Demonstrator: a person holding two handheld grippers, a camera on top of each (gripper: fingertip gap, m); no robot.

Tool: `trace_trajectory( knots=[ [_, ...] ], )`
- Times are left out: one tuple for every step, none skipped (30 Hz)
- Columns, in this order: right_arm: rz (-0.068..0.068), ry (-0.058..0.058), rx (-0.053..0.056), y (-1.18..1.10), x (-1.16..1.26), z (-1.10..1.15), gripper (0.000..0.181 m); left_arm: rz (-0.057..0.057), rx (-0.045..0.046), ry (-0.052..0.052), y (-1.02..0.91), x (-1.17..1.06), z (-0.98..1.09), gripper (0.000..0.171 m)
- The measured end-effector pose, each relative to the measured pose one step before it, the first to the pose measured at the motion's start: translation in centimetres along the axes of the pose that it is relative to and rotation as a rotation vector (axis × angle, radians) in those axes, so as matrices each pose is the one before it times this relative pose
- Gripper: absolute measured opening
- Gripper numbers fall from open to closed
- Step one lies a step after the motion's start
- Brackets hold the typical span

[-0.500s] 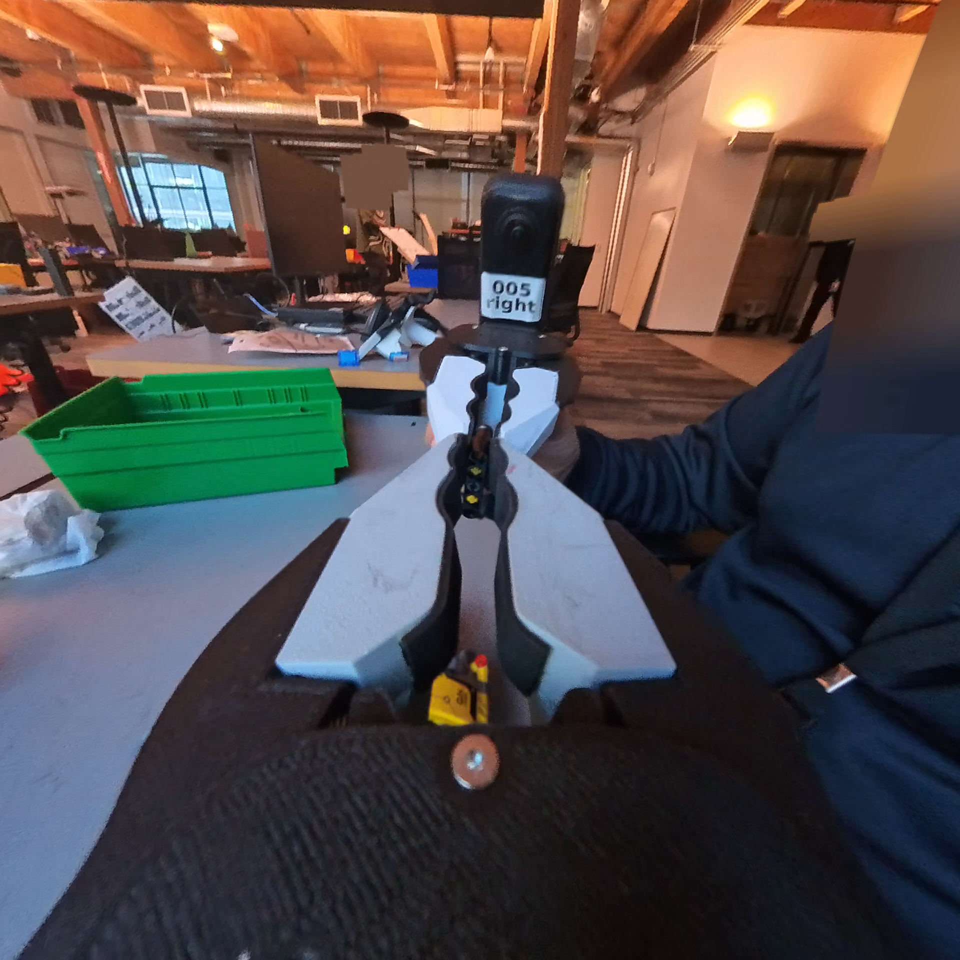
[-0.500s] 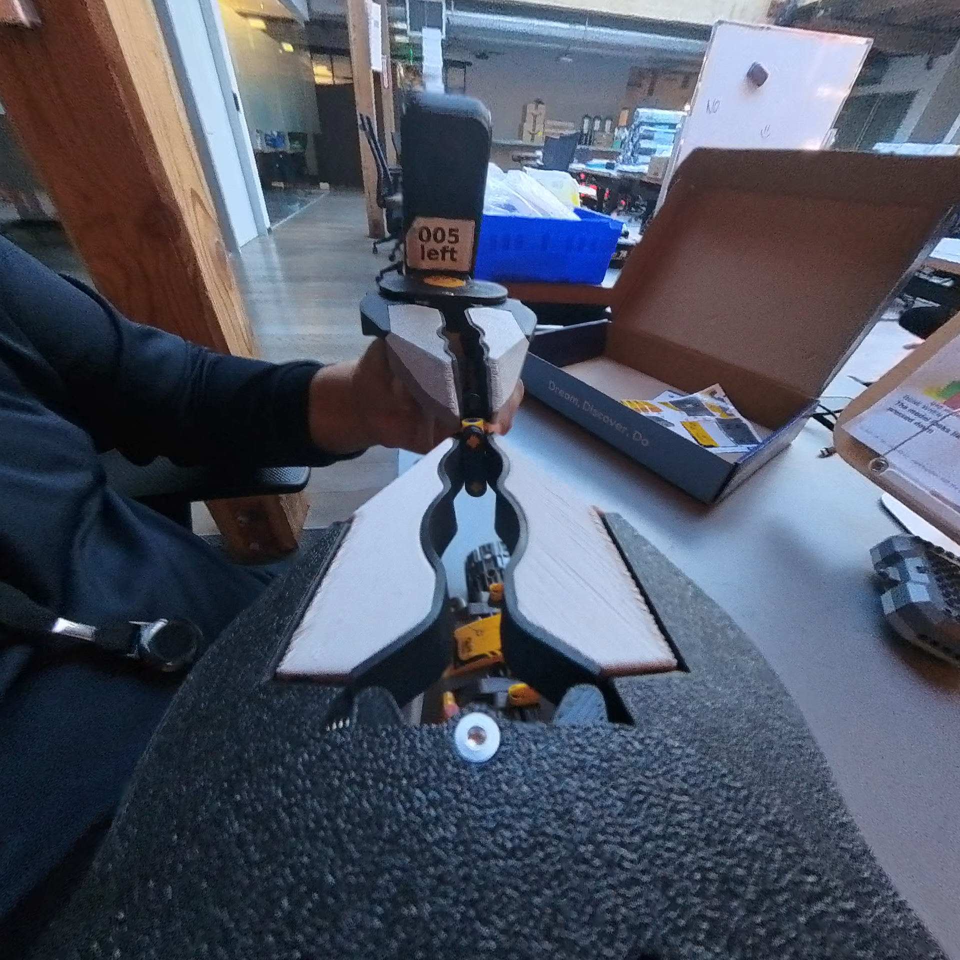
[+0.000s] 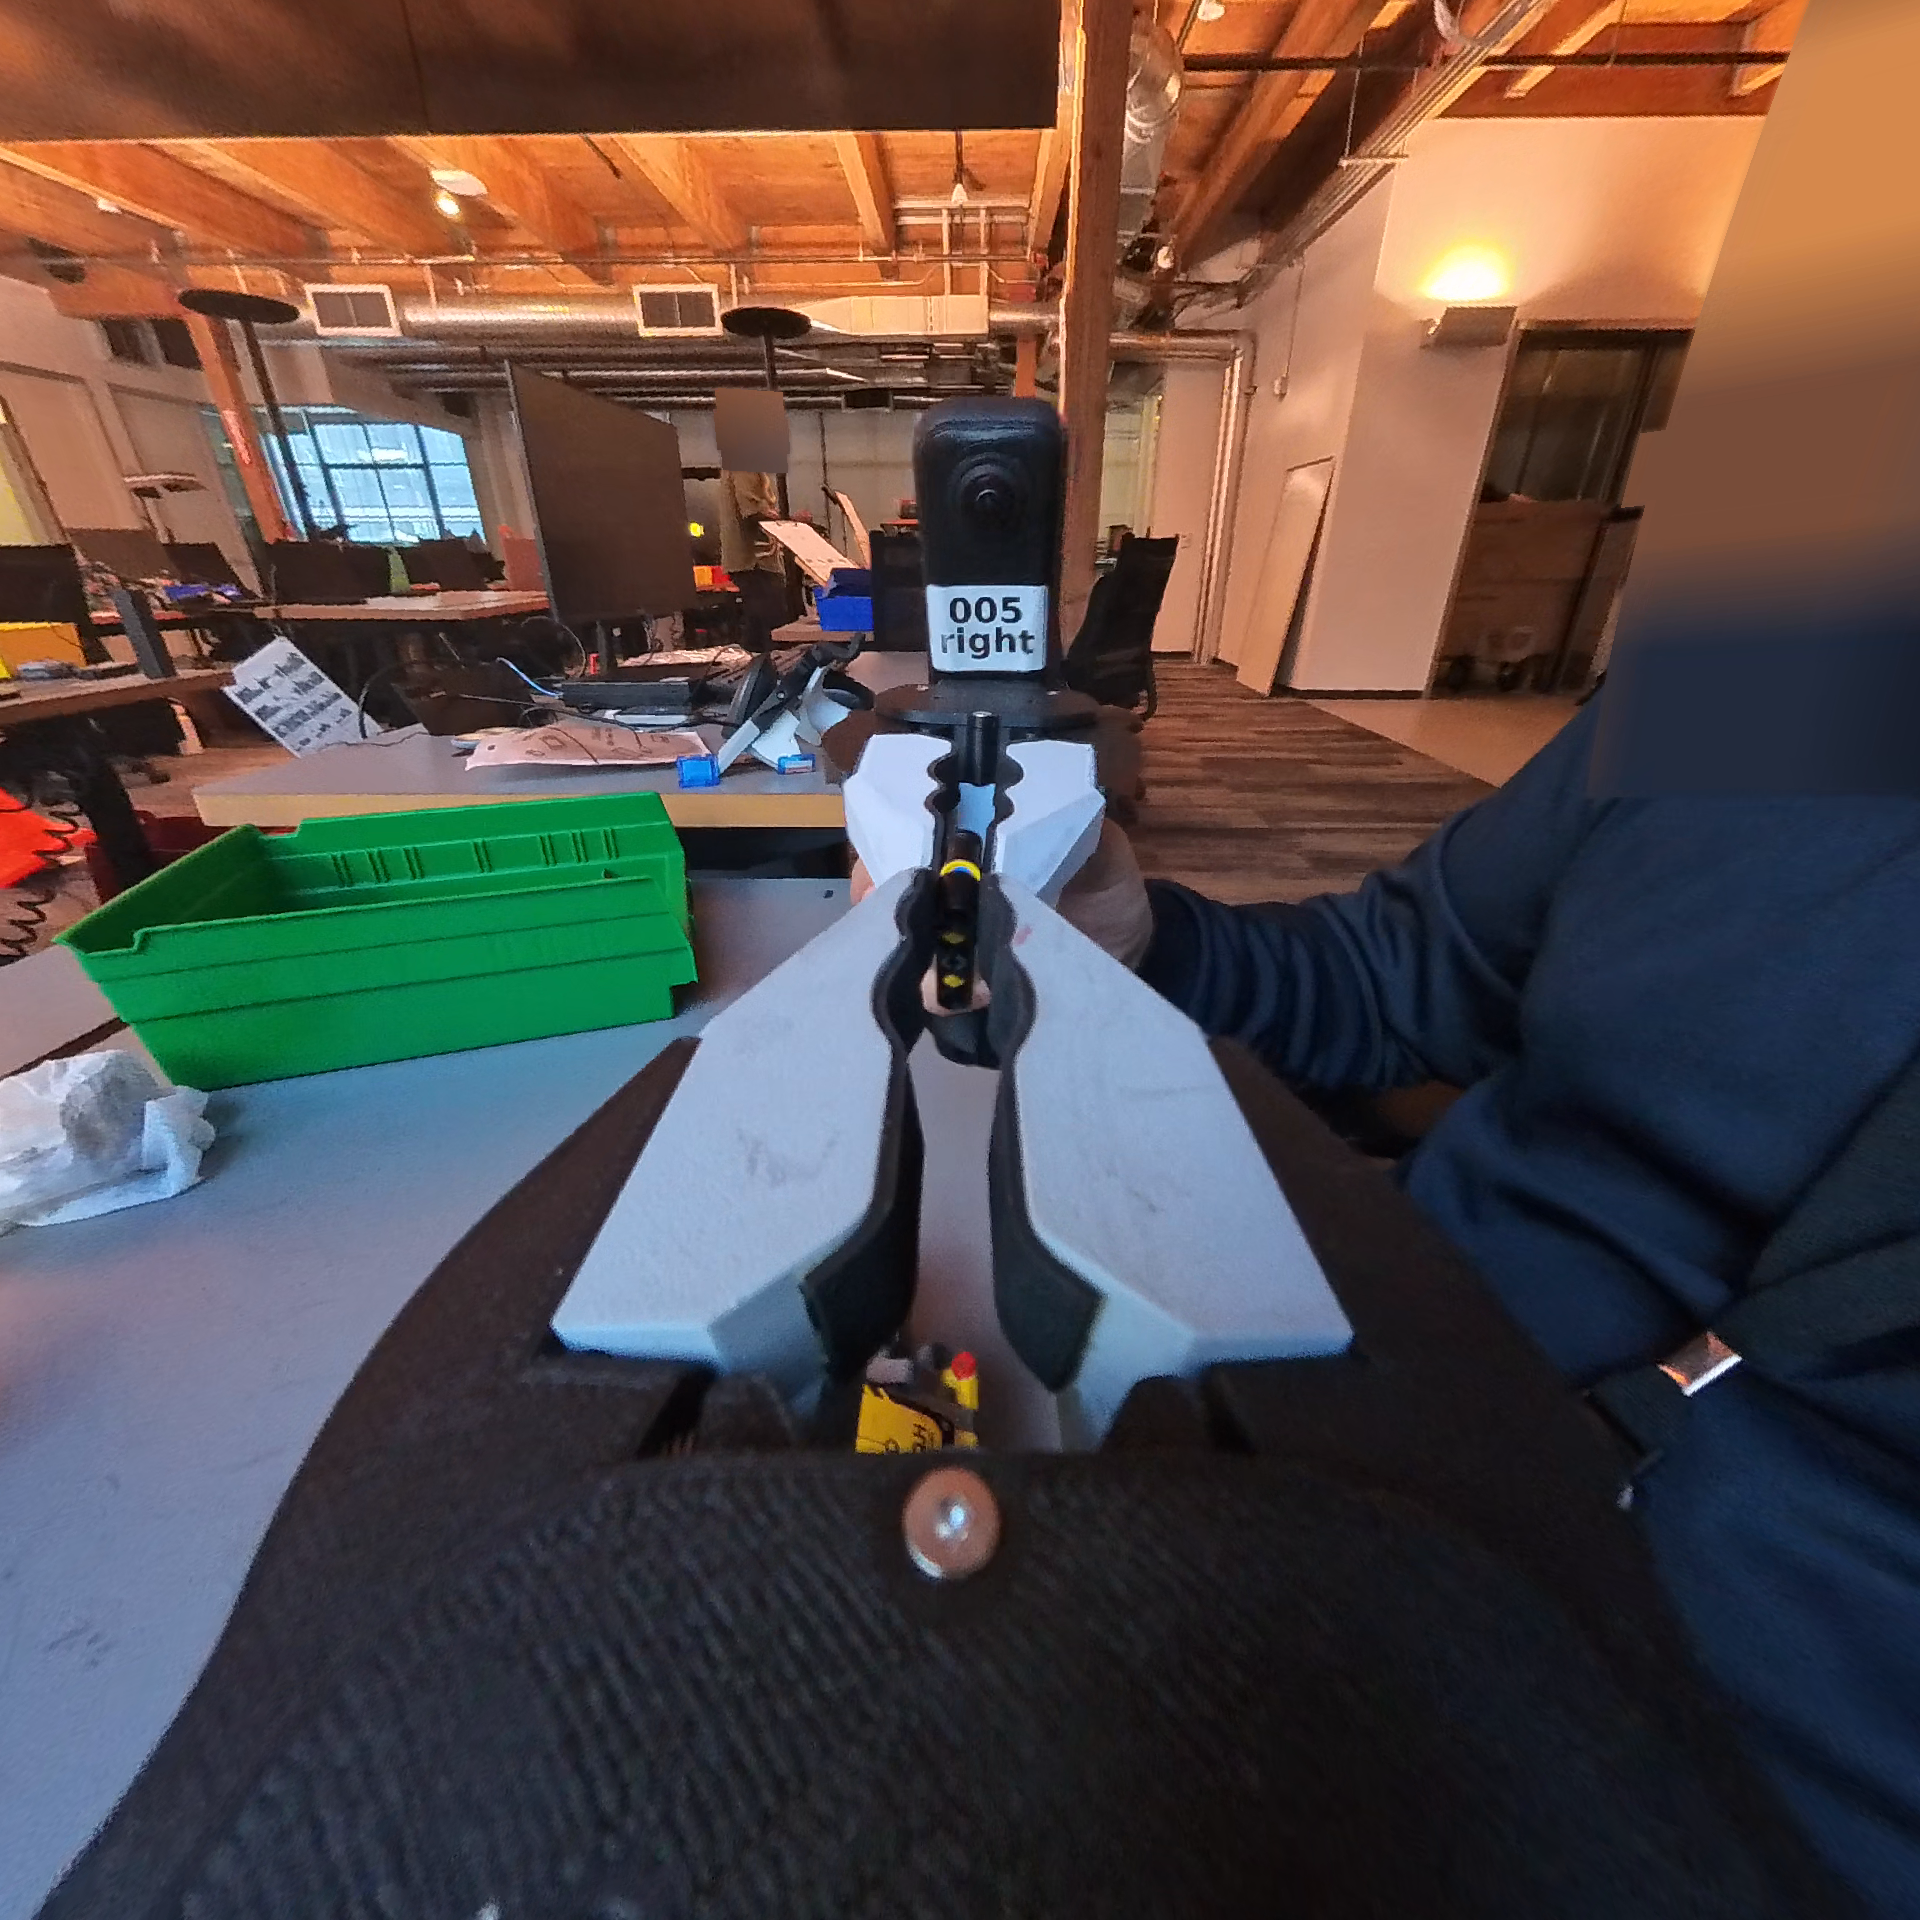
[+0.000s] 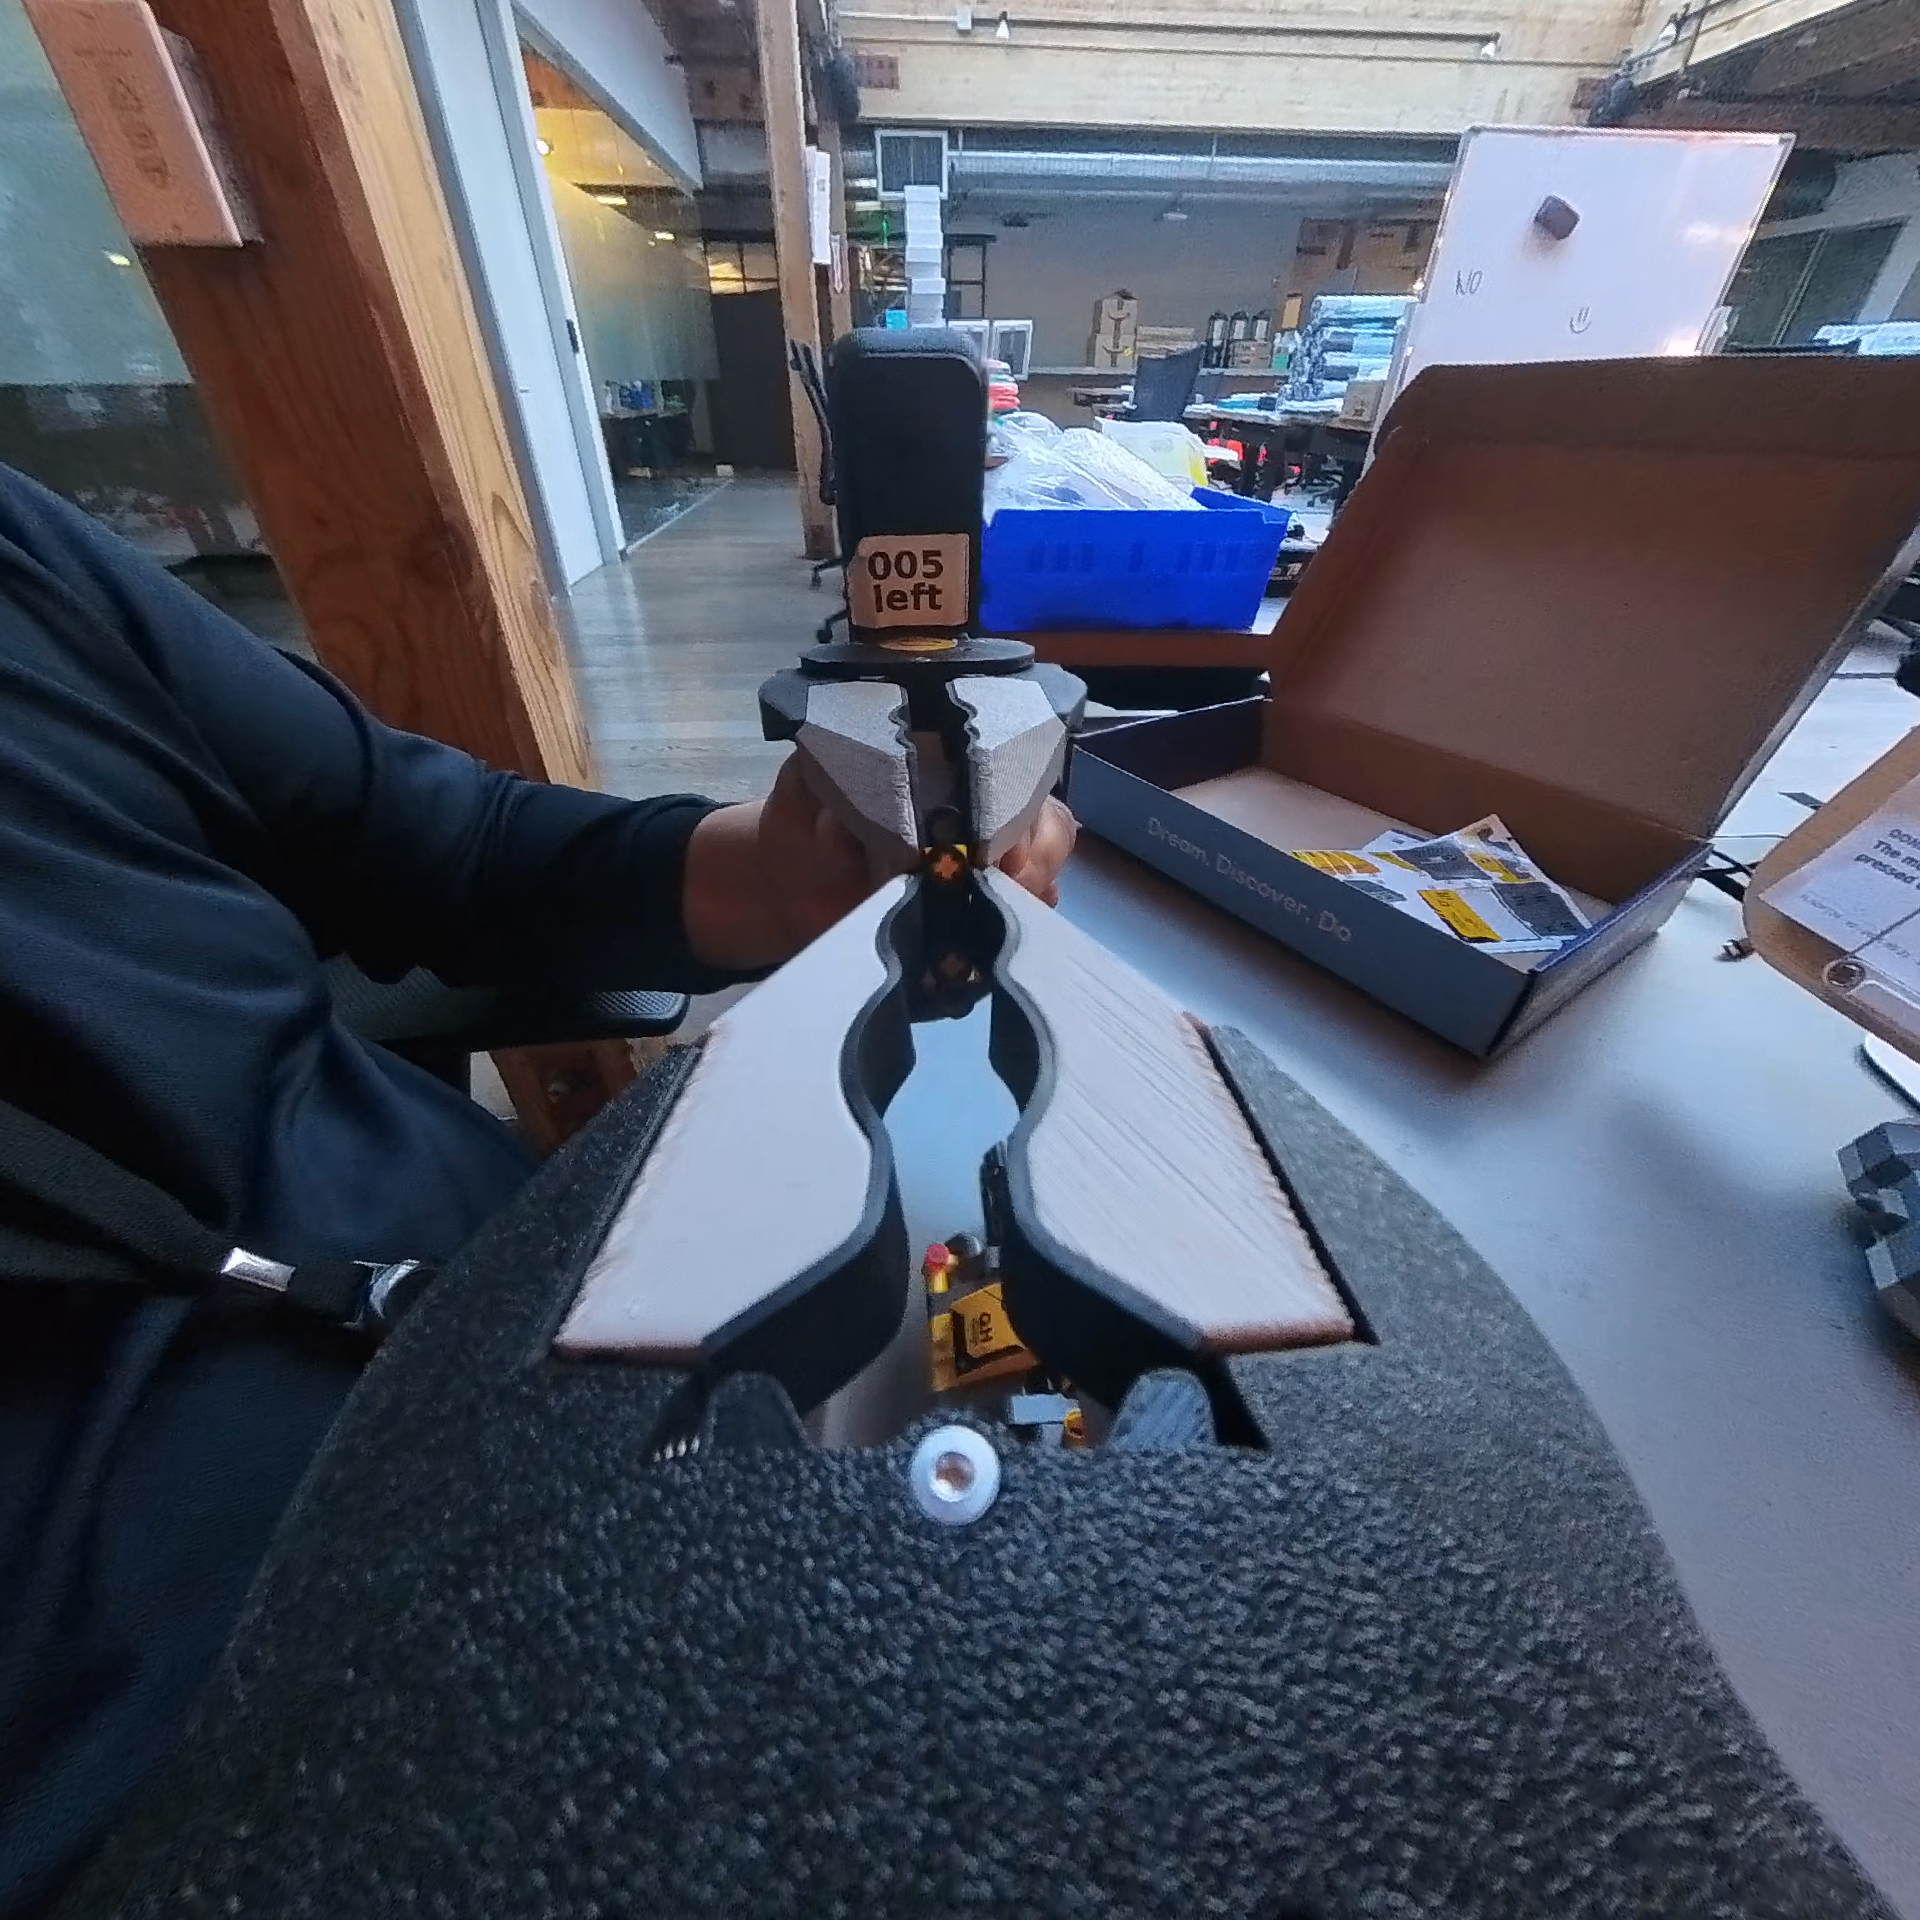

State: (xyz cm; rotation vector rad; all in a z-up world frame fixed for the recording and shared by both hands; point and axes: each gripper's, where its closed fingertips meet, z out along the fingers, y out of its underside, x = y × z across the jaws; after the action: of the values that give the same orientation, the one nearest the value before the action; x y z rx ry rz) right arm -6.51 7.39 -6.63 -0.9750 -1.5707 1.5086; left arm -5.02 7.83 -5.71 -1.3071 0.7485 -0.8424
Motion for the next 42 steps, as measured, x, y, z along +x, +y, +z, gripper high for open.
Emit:
trace_trajectory(
  knots=[
    [0.0058, -0.0056, 0.0042, -0.007, -0.007, -0.013, 0.005, 0.0002, 0.00417, -0.0018, 0.008, -0.005, -0.003, 0.005],
    [0.0067, -0.0057, 0.0036, 0.000, 0.012, -0.009, 0.004, -0.0006, 0.00831, -0.0003, 0.018, -0.021, 0.006, 0.005],
    [0.0084, -0.0059, 0.0038, 0.026, 0.016, 0.006, 0.004, -0.0033, 0.01047, 0.0040, 0.014, -0.001, -0.007, 0.005],
    [0.0063, -0.0022, 0.0025, 0.043, 0.052, 0.000, 0.004, 0.0022, 0.00758, -0.0023, 0.055, -0.087, -0.018, 0.005],
    [0.0036, -0.0010, 0.0016, 0.046, 0.060, -0.015, 0.005, 0.0042, 0.00404, -0.0039, 0.072, -0.063, 0.007, 0.005],
    [0.0046, -0.0040, 0.0034, -0.009, -0.006, -0.017, 0.004, 0.0075, 0.00791, -0.0019, -0.027, 0.032, 0.011, 0.005],
    [0.0012, -0.0021, 0.0031, -0.043, -0.020, -0.010, 0.005, 0.0087, 0.00584, -0.0049, -0.028, 0.000, 0.012, 0.005],
    [-0.0023, -0.0009, 0.0020, -0.056, -0.034, -0.013, 0.005, 0.0057, 0.00591, -0.0015, -0.071, 0.036, 0.004, 0.005],
    [-0.0017, -0.0035, 0.0021, -0.078, -0.084, -0.008, 0.005, 0.0059, 0.00716, 0.0011, -0.069, 0.085, 0.012, 0.005],
    [-0.0024, -0.0048, 0.0021, -0.058, -0.105, -0.002, 0.004, 0.0123, 0.01095, 0.0014, -0.093, 0.119, -0.001, 0.005],
    [-0.0040, -0.0032, 0.0009, -0.011, -0.075, 0.004, 0.005, 0.0069, 0.01104, 0.0020, -0.013, 0.067, -0.013, 0.005],
    [-0.0025, -0.0017, 0.0003, 0.026, -0.005, 0.002, 0.005, -0.0028, 0.01011, 0.0026, 0.019, 0.016, -0.005, 0.005],
    [-0.0065, -0.0034, -0.0005, 0.088, -0.018, -0.016, 0.005, 0.0018, 0.00779, 0.0028, 0.045, 0.030, 0.012, 0.005],
    [-0.0276, 0.0073, -0.0131, 0.221, 0.086, -0.024, 0.005, -0.0008, -0.00575, 0.0011, 0.187, -0.050, 0.006, 0.005],
    [-0.0476, 0.0264, -0.0334, 0.375, 0.255, -0.065, 0.006, -0.0125, -0.01813, -0.0112, 0.368, -0.273, 0.023, 0.005],
    [-0.0467, 0.0328, -0.0475, 0.434, 0.346, -0.085, 0.006, -0.0143, -0.01790, -0.0126, 0.382, -0.296, 0.035, 0.005],
    [-0.0420, 0.0354, -0.0493, 0.400, 0.390, -0.122, 0.007, -0.0142, -0.01837, -0.0149, 0.344, -0.316, 0.046, 0.005],
    [-0.0318, 0.0396, -0.0421, 0.329, 0.492, -0.185, 0.009, -0.0199, -0.01444, -0.0233, 0.214, -0.493, 0.023, 0.005],
    [-0.0207, 0.0296, -0.0269, 0.160, 0.417, -0.298, 0.009, -0.0256, -0.00175, -0.0075, -0.032, -0.354, -0.052, 0.005],
    [-0.0146, 0.0142, -0.0133, 0.032, 0.253, -0.387, 0.009, -0.0319, -0.00269, 0.0079, -0.043, -0.212, -0.072, 0.005],
    [-0.0102, 0.0074, -0.0110, 0.075, 0.195, -0.383, 0.006, -0.0292, -0.01081, -0.0007, 0.082, -0.302, -0.119, 0.005],
    [-0.0063, -0.0024, -0.0098, 0.111, 0.072, -0.306, 0.001, -0.0069, 0.00126, -0.0103, -0.043, -0.306, -0.163, 0.005],
    [-0.0018, -0.0072, -0.0066, 0.089, -0.002, -0.204, 0.001, -0.0004, 0.00711, -0.0049, -0.096, -0.154, -0.150, 0.005],
    [-0.0004, 0.0072, -0.0033, 0.063, 0.188, -0.126, 0.001, -0.0096, 0.00241, -0.0032, -0.051, -0.122, -0.052, 0.005],
    [0.0004, 0.0106, 0.0033, -0.019, 0.228, -0.043, 0.002, -0.0106, 0.00162, -0.0032, -0.037, -0.094, 0.026, 0.005],
    [0.0070, -0.0012, 0.0066, -0.039, 0.045, 0.039, 0.005, -0.0048, 0.00501, 0.0102, -0.066, 0.161, 0.081, 0.005],
    [0.0136, -0.0049, 0.0054, -0.025, -0.003, 0.088, 0.012, -0.0015, 0.00675, 0.0120, -0.090, 0.226, 0.099, 0.005],
    [0.0126, -0.0032, 0.0022, 0.044, 0.016, 0.126, 0.014, 0.0021, 0.00428, 0.0070, -0.059, 0.177, 0.078, 0.005],
    [0.0100, -0.0062, 0.0010, 0.088, -0.043, 0.133, 0.015, 0.0031, -0.00021, 0.0070, 0.000, 0.178, 0.079, 0.005],
    [0.0111, -0.0109, 0.0063, 0.013, -0.120, 0.117, 0.015, 0.0031, -0.00169, 0.0109, 0.016, 0.204, 0.064, 0.005],
    [0.0150, -0.0176, 0.0127, -0.079, -0.216, 0.085, 0.015, 0.0010, 0.00186, 0.0053, -0.035, 0.102, -0.007, 0.005],
    [0.0207, -0.0259, 0.0189, -0.154, -0.321, 0.083, 0.010, -0.0035, 0.00868, 0.0073, -0.150, 0.080, -0.072, 0.004],
    [0.0228, -0.0271, 0.0200, -0.173, -0.314, 0.101, 0.008, -0.0092, 0.00555, 0.0075, -0.112, 0.050, -0.061, 0.005],
    [0.0195, -0.0163, 0.0123, -0.064, -0.146, 0.136, 0.009, -0.0058, 0.00377, 0.0049, -0.053, 0.032, -0.024, 0.005],
    [0.0111, -0.0024, 0.0056, 0.040, 0.048, 0.104, 0.008, -0.0015, 0.00082, -0.0016, 0.027, -0.035, 0.009, 0.005],
    [0.0042, 0.0037, 0.0029, 0.078, 0.136, 0.051, 0.006, 0.0007, -0.00034, -0.0036, 0.053, -0.050, 0.029, 0.005],
    [0.0068, -0.0002, 0.0032, 0.054, 0.088, -0.004, 0.006, 0.0057, -0.00065, -0.0066, 0.048, -0.081, 0.002, 0.005],
    [0.0147, -0.0049, 0.0010, 0.051, 0.054, -0.028, 0.006, 0.0085, -0.00540, -0.0045, 0.096, -0.052, 0.021, 0.005],
    [0.0155, -0.0050, 0.0024, 0.019, 0.058, -0.025, 0.005, 0.0095, -0.00951, -0.0121, 0.127, -0.159, 0.017, 0.005],
    [0.0128, -0.0054, 0.0090, -0.100, 0.015, -0.047, 0.005, 0.0156, -0.01743, -0.0160, 0.238, -0.226, 0.023, 0.006],
    [0.0117, -0.0086, 0.0071, -0.093, -0.041, -0.032, 0.005, 0.0161, -0.02141, -0.0075, 0.291, -0.093, 0.056, 0.010],
    [0.0110, -0.0126, 0.0008, -0.017, -0.127, -0.009, 0.005, 0.0124, -0.02205, -0.0067, 0.298, -0.054, 0.086, 0.016]
  ],
)
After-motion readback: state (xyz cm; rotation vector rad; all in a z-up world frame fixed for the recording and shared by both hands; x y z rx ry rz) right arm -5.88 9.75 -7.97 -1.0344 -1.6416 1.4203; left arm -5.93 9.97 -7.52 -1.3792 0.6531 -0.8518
